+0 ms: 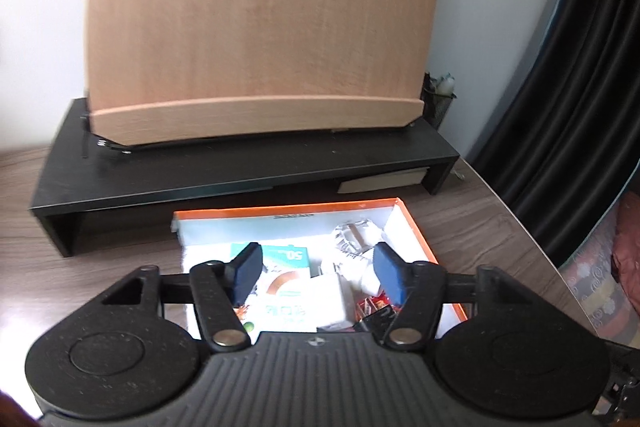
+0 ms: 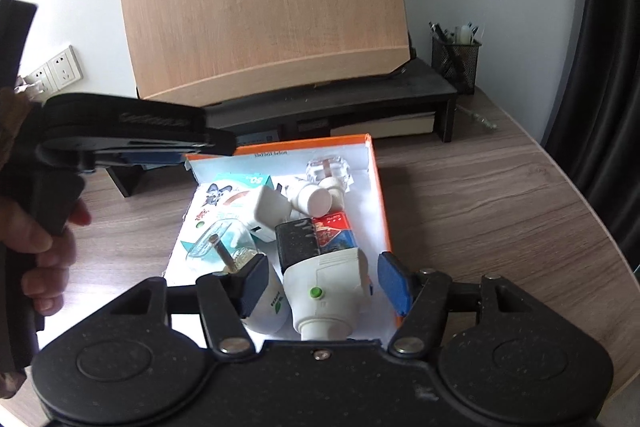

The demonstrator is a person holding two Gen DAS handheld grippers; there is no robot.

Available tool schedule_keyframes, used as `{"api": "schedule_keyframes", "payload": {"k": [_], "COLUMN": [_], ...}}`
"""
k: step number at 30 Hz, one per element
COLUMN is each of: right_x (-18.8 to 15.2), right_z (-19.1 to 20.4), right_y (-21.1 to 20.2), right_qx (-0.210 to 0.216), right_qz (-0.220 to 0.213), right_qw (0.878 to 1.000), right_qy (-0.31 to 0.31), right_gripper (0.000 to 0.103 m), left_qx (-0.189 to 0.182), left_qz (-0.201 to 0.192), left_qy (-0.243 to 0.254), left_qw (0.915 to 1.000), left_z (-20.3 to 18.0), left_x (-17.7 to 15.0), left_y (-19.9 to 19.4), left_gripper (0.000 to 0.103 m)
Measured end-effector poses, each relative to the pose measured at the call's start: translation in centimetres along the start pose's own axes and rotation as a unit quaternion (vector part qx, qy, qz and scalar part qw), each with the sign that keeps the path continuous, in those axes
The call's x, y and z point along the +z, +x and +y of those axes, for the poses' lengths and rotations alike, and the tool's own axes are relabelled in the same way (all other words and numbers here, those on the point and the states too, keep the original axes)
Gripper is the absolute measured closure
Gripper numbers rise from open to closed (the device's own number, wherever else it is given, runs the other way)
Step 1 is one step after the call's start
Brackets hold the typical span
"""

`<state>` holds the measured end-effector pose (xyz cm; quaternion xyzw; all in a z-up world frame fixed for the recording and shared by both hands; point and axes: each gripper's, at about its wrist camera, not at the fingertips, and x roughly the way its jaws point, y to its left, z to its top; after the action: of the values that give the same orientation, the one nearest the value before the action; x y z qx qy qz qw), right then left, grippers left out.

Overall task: Organize rigid objects
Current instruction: 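Open the left tool to drop the cube while the right tool releases the plug, then withdraw both open tools from above the tray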

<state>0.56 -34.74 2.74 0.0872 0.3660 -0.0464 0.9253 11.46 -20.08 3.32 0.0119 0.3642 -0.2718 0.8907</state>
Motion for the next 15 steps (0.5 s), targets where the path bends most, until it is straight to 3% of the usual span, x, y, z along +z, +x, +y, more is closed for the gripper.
{"api": "schedule_keyframes", "payload": {"k": [5,8,15], "right_x": [-0.4,-0.8,-1.9], "right_z": [-0.1,-0.3,-0.3], "right_y": [-2.0,-3.0,-4.1], "right_qx": [0.005,0.009,0.015], "right_qz": [-0.014,-0.018,-0.012], "right_qw": [1.000,0.999,0.999], "right_qy": [-0.019,-0.029,-0.043], "right_gripper": [0.025,0.023,0.019], "left_qx": [0.038,0.064,0.088], "left_qz": [-0.019,-0.034,-0.015], "left_qy": [-0.010,-0.022,-0.069], "left_qw": [0.9990,0.9971,0.9936], "left_z": [-0.6,-1.1,-2.2], "left_x": [-1.1,-2.3,-5.8], "left_y": [-3.5,-5.8,-8.6], "left_gripper": [0.019,0.002,0.000]}}
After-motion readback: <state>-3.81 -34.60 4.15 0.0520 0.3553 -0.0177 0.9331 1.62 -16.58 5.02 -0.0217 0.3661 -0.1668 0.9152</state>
